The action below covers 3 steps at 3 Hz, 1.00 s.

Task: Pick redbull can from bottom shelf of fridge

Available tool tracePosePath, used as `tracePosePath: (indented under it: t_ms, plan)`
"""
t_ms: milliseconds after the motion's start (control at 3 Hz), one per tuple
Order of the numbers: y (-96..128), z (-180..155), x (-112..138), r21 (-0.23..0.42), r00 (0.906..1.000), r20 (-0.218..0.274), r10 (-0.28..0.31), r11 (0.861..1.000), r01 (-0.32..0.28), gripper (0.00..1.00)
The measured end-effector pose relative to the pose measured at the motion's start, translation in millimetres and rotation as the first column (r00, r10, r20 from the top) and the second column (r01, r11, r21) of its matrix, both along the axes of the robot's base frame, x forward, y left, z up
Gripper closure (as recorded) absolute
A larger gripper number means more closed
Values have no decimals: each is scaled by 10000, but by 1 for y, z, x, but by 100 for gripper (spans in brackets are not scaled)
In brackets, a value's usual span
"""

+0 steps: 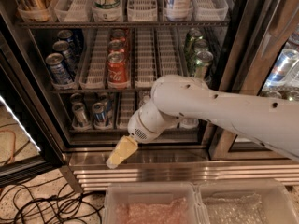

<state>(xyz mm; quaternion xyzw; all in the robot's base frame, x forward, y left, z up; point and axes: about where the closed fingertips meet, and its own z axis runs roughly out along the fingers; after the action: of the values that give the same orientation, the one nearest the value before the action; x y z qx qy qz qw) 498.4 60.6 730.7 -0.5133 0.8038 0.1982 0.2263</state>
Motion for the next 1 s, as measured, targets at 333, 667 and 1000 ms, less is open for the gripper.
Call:
tracePosePath:
  t_ms: [333,667,1000]
  plan:
    - [2,-39,17,-477,9979,197,-623,9969,632,0]
    - [0,-73,35,-346,9809,-13,-1943,9804,1941,0]
    - [1,-71,38,-191,9732,-127,-2295,9732,2293,0]
